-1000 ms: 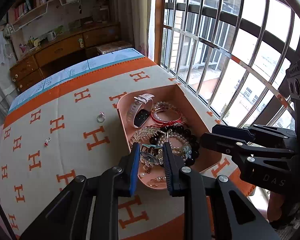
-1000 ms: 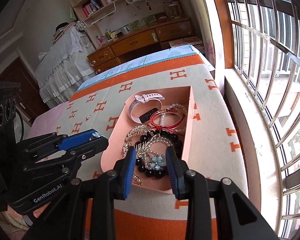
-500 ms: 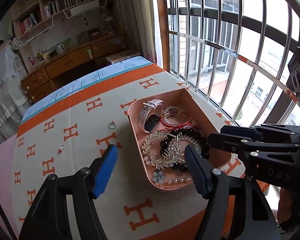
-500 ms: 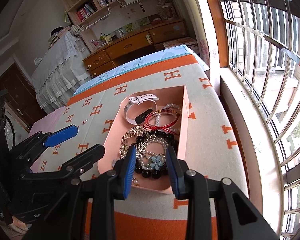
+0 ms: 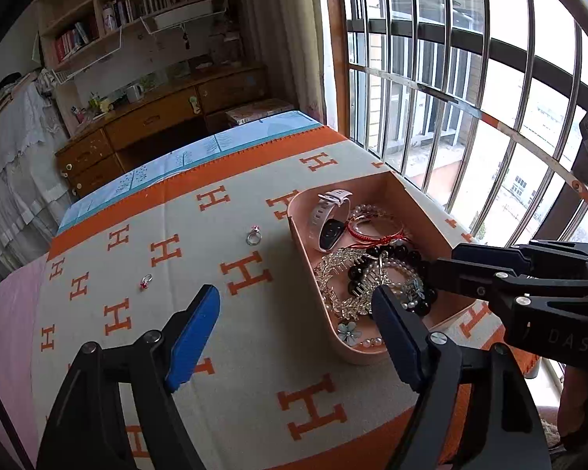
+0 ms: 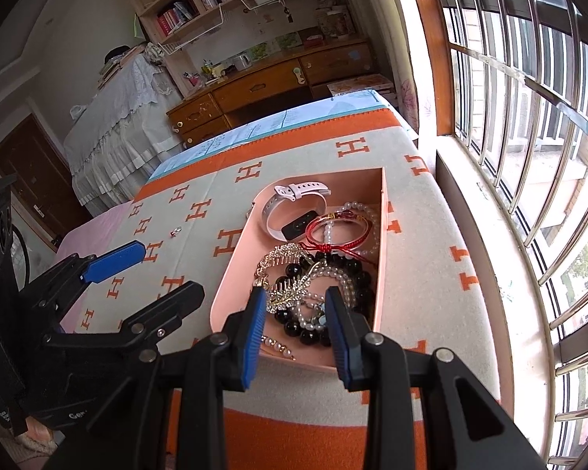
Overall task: Organize jewelry
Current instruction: 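Open the right gripper over the tray to release the blue flower clip, then grasp the red-stone ring with the left gripper while the right grasps the pink-stone ring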
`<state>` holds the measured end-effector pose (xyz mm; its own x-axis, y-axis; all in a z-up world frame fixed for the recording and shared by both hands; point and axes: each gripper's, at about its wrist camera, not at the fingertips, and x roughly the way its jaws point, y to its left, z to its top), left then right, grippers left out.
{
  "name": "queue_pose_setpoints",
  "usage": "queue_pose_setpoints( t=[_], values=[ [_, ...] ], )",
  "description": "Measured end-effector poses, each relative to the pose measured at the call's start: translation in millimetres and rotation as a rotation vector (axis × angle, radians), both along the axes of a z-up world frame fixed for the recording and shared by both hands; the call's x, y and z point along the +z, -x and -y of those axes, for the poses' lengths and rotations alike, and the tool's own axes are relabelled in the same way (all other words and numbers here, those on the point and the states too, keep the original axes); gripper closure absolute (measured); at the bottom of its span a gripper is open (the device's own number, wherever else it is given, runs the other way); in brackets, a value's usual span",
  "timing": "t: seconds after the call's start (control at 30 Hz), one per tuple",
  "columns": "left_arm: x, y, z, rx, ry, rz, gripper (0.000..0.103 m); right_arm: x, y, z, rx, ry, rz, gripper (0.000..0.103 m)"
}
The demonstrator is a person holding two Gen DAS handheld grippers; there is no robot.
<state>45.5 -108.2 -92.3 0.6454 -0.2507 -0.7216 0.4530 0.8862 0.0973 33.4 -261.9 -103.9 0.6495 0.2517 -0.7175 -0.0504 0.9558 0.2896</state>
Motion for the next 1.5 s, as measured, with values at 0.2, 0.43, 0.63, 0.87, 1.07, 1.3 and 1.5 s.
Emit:
queue_pose_setpoints(
  t=[0.2,0.43,0.63,0.87,1.07,1.3,1.5],
  values=[
    [2.4,-15.1,-43.0,0.091,-0.001,-0.013,0.025,14.0,-4.3,-28.4,0.057,0.084,0.023,0.072],
    [12.2,-52.9,-114.9,0.258,-0.005,-0.048,0.025,39.6,-40.4,-68.1,0.169,0.113,0.015,0.072],
    [17.9,-94.3,-163.8,0.326,0.047,-0.125,0.025,45.3,-104.6,-80.9,0.19,-0.005,-0.121,0.072],
    [-11.4,-149.6,-181.0,0.301,0.096,-0.295,0.025,11.7,-171.3,-93.6,0.094,-0.084,-0.337,0.072],
    [-46.9,-177.3,-173.5,0.273,0.096,-0.416,0.025,-18.7,-203.2,-109.3,0.022,-0.001,-0.468,0.072],
    [-73.8,-193.3,-164.3,0.268,0.087,-0.497,0.029,-33.1,-229.1,-113.9,-0.03,0.114,-0.533,0.072],
    [-80.3,-197.4,-158.6,0.255,0.082,-0.517,0.031,-45.1,-240.3,-118.5,-0.051,0.212,-0.574,0.072]
  ],
)
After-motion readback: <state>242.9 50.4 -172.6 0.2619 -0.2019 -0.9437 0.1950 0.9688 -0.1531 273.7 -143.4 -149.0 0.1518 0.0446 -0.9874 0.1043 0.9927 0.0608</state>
